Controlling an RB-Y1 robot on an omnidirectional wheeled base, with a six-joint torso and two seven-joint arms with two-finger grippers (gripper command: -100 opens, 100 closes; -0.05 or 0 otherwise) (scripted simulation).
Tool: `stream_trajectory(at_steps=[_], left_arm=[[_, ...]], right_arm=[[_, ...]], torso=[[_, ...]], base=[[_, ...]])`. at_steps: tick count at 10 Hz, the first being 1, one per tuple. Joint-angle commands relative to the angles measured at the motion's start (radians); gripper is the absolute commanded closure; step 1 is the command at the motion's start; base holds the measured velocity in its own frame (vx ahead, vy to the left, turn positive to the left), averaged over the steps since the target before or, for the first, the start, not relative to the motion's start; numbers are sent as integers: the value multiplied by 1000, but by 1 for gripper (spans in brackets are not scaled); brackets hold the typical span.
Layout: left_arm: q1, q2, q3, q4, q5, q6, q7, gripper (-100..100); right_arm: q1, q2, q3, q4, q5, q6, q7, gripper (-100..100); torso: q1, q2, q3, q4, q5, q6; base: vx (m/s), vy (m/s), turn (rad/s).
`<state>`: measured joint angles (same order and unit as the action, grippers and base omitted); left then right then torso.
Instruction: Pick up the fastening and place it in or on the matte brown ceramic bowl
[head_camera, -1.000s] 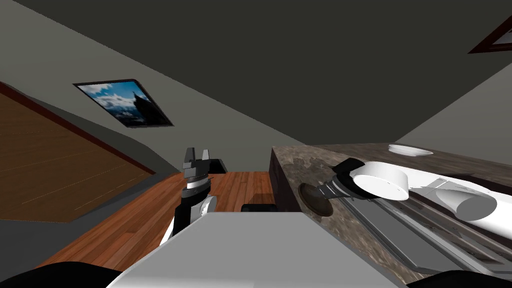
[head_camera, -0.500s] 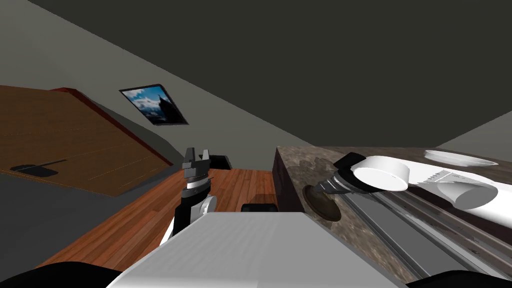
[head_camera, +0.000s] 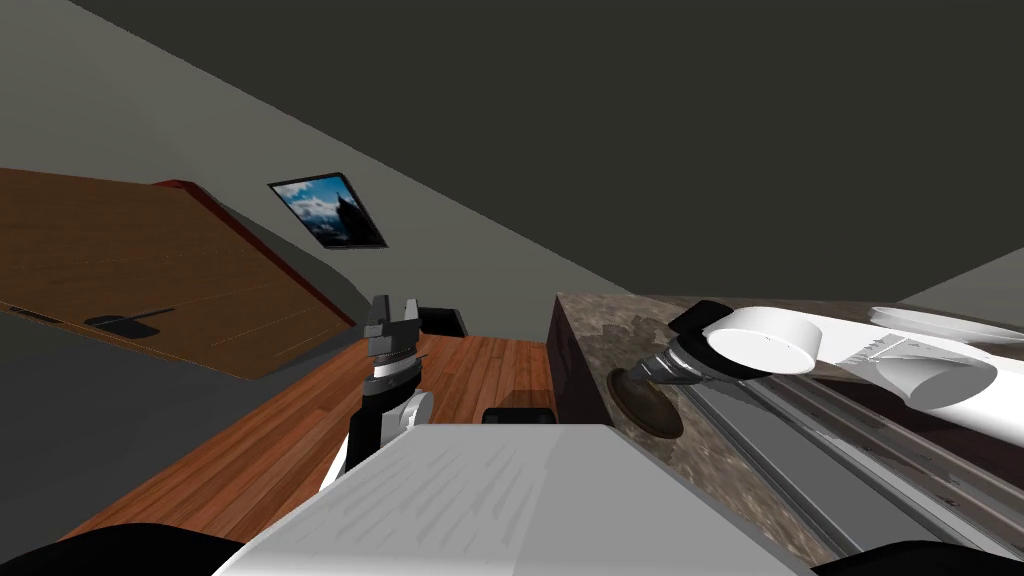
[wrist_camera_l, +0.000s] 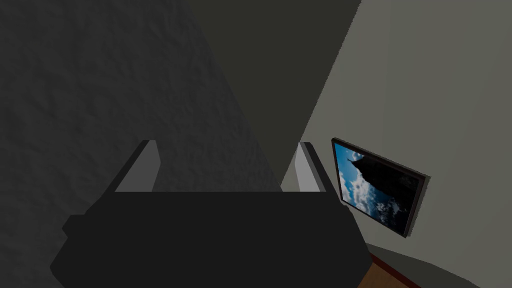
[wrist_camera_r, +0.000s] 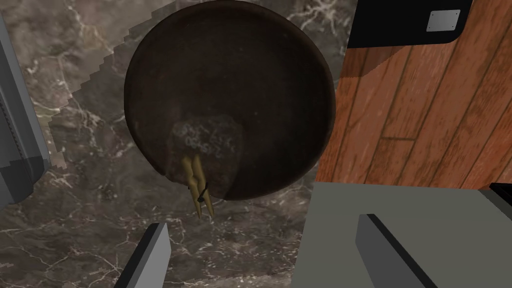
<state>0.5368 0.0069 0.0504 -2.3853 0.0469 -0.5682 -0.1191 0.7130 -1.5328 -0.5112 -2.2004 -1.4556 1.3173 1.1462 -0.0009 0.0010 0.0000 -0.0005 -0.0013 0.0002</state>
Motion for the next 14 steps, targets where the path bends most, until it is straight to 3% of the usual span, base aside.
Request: stream_trajectory(at_steps=[1,5,11,12,13,14], left_arm=[[0,0,0,0,0,0,0,0],[0,0,0,0,0,0,0,0],[0,0,0,0,0,0,0,0],[0,0,0,0,0,0,0,0],[0,0,0,0,0,0,0,0],[0,0,0,0,0,0,0,0]], right_arm=[[0,0,0,0,0,0,0,-100],[0,0,0,0,0,0,0,-100],[-44,-80,-131,-27,-140,102,-21,-100],[-49,-89,-145,-30,-155,114,-24,-100],[-48,-91,-122,-20,-143,93,-20,-100],[-49,-93,-123,-20,-145,94,-20,0]], torso=[[0,0,0,0,0,0],[0,0,0,0,0,0],[0,-1,-1,0,0,0],[0,-2,-1,0,0,0],[0,-2,-1,0,0,0],[0,-1,-1,0,0,0]], base=[[-6,4,20],[1,0,-2],[18,-12,-93],[24,-14,-83],[9,-5,-11],[0,0,0]])
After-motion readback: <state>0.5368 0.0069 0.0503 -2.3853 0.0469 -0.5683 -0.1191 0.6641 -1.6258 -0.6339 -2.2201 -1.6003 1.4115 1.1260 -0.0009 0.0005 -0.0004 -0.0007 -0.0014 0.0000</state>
